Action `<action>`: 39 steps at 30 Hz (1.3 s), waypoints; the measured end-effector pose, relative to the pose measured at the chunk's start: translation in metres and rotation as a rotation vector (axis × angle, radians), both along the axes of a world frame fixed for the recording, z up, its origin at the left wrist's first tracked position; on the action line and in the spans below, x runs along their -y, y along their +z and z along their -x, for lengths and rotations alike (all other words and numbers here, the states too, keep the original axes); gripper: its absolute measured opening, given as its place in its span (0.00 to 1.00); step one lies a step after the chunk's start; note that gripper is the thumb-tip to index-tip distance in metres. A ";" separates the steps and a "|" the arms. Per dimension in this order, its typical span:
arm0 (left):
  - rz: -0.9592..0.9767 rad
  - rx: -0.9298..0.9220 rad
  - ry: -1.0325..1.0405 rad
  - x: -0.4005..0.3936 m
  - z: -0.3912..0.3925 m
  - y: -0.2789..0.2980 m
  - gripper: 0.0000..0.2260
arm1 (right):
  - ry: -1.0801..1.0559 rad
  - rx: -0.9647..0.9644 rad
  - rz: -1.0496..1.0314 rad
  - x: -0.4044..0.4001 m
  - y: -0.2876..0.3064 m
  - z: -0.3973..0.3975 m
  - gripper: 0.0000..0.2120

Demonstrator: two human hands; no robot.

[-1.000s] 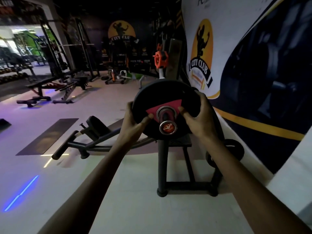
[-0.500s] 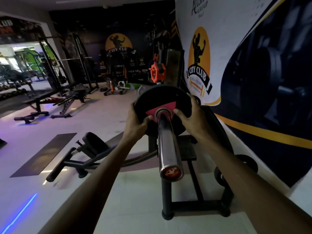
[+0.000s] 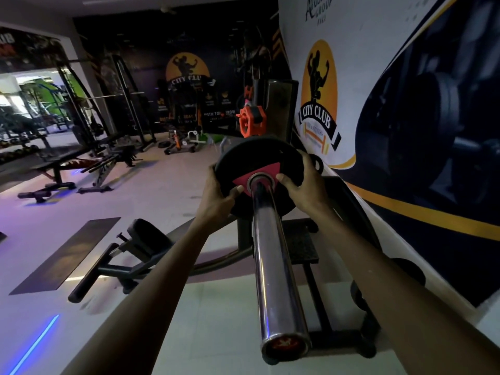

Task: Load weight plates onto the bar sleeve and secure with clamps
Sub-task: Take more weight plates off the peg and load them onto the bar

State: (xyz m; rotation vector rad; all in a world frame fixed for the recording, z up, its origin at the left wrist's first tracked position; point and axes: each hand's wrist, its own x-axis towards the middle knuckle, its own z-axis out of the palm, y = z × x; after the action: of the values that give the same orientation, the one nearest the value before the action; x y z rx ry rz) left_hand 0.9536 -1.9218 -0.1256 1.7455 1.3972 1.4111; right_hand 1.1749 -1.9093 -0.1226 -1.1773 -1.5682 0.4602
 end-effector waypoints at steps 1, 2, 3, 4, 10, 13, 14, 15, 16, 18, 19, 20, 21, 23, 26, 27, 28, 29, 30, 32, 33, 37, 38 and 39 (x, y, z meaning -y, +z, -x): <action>0.006 -0.001 -0.012 -0.001 0.000 0.000 0.28 | -0.004 0.001 0.006 0.000 0.000 0.000 0.36; 0.006 -0.007 -0.014 -0.001 0.001 0.001 0.28 | -0.007 0.003 0.008 0.001 0.000 0.001 0.36; 0.002 -0.012 -0.010 0.000 0.001 0.000 0.28 | -0.010 0.006 0.007 0.002 0.001 0.001 0.37; -0.002 -0.022 0.003 0.002 0.000 0.000 0.28 | -0.016 0.012 0.009 0.003 0.001 0.001 0.38; 0.034 -0.032 0.129 0.029 0.001 -0.023 0.29 | -0.044 -0.012 0.044 0.035 -0.013 -0.007 0.39; -0.035 -0.088 0.200 0.064 -0.009 -0.052 0.24 | -0.090 0.007 0.055 0.067 -0.041 -0.026 0.30; -0.058 -0.095 0.197 0.076 -0.014 -0.065 0.20 | -0.104 0.016 0.073 0.078 -0.053 -0.035 0.28; -0.056 -0.103 0.175 0.087 -0.020 -0.076 0.17 | -0.117 0.028 0.097 0.089 -0.065 -0.045 0.26; -0.032 -0.121 0.142 0.096 -0.028 -0.090 0.14 | -0.125 0.038 0.127 0.099 -0.078 -0.056 0.25; 0.066 -0.136 0.058 0.108 -0.052 -0.114 0.13 | -0.131 0.043 0.191 0.121 -0.101 -0.080 0.25; 0.134 -0.098 0.022 0.113 -0.068 -0.123 0.12 | -0.139 0.034 0.216 0.131 -0.112 -0.093 0.25; 0.184 -0.074 -0.002 0.117 -0.085 -0.134 0.12 | -0.149 0.020 0.241 0.141 -0.122 -0.107 0.25; 0.204 -0.073 -0.031 0.122 -0.103 -0.143 0.12 | -0.158 0.010 0.268 0.150 -0.131 -0.121 0.24; 0.210 -0.118 -0.116 0.132 -0.140 -0.160 0.12 | -0.183 -0.003 0.327 0.164 -0.145 -0.150 0.24; 0.289 -0.135 -0.193 0.141 -0.196 -0.186 0.13 | -0.210 -0.049 0.388 0.176 -0.166 -0.200 0.23; 0.309 -0.131 -0.213 0.143 -0.215 -0.194 0.13 | -0.218 -0.063 0.399 0.179 -0.173 -0.218 0.23; 0.321 -0.134 -0.226 0.143 -0.234 -0.202 0.13 | -0.226 -0.073 0.415 0.181 -0.180 -0.236 0.22; 0.332 -0.143 -0.233 0.142 -0.254 -0.210 0.13 | -0.229 -0.076 0.432 0.182 -0.187 -0.255 0.22; 0.347 -0.155 -0.241 0.141 -0.272 -0.217 0.13 | -0.231 -0.070 0.455 0.183 -0.194 -0.273 0.21; 0.386 -0.178 -0.253 0.137 -0.309 -0.232 0.14 | -0.232 -0.044 0.481 0.178 -0.209 -0.310 0.20; 0.404 -0.191 -0.262 0.134 -0.326 -0.240 0.14 | -0.233 -0.039 0.495 0.175 -0.219 -0.327 0.20; 0.505 -0.187 -0.267 0.121 -0.378 -0.277 0.13 | -0.226 -0.036 0.541 0.154 -0.257 -0.380 0.19; 0.528 -0.198 -0.279 0.116 -0.385 -0.287 0.13 | -0.211 -0.034 0.551 0.147 -0.266 -0.388 0.20; 0.552 -0.218 -0.286 0.109 -0.392 -0.297 0.13 | -0.194 -0.022 0.563 0.140 -0.275 -0.394 0.20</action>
State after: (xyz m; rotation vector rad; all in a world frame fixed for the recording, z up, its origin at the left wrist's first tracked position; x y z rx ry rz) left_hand 1.3459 -2.0311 -0.4227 1.6664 1.4044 0.6198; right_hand 1.5694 -2.0491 -0.3977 -1.7243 -1.3224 0.8136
